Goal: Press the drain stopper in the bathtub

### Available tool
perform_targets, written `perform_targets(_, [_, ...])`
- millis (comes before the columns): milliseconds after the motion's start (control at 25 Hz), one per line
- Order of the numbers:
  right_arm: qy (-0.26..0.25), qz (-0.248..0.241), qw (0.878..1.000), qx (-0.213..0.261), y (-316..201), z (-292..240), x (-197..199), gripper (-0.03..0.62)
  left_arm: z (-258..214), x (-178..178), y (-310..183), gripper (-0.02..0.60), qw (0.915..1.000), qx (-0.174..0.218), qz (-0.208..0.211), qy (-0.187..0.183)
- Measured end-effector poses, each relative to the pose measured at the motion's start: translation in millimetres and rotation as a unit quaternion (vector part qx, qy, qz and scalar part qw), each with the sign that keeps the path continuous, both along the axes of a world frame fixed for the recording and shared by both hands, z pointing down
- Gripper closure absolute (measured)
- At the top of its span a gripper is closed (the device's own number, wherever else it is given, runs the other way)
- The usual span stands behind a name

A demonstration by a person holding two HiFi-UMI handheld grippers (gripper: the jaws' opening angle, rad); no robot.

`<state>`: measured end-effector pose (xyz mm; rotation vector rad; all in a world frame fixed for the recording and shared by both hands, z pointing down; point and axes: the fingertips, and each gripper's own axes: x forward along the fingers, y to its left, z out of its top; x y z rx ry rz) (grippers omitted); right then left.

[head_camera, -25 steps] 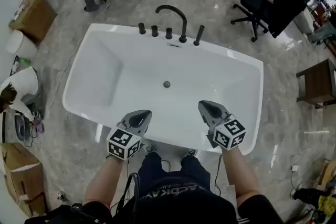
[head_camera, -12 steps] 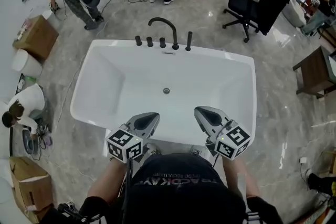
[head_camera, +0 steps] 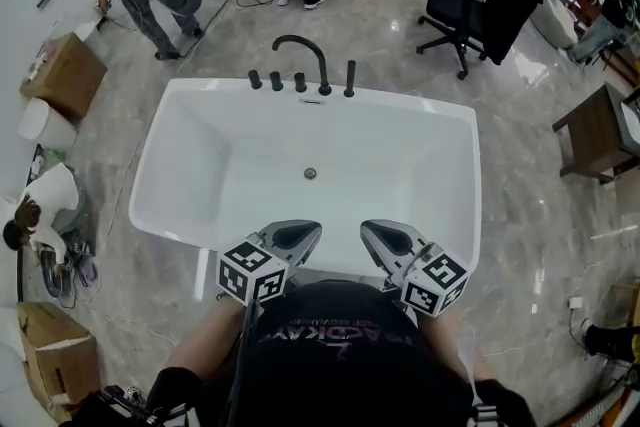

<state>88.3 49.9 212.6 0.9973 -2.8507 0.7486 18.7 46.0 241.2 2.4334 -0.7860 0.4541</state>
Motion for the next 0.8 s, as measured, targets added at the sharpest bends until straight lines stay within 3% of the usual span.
perform_targets(200, [0.002,-0.008,1.000,-0.011,-3.0,6.4,-0.2,0.583,6.4,12.5,3.5,0.575,0.9998,-0.017,0.014,-0.001])
perform_targets(800, [0.013,-0.030,0.999,-0.011,15.0,10.3,-18.4,0.583,8.7,12.0,16.2,0.575,0.9994,-0.009,0.032,-0.007])
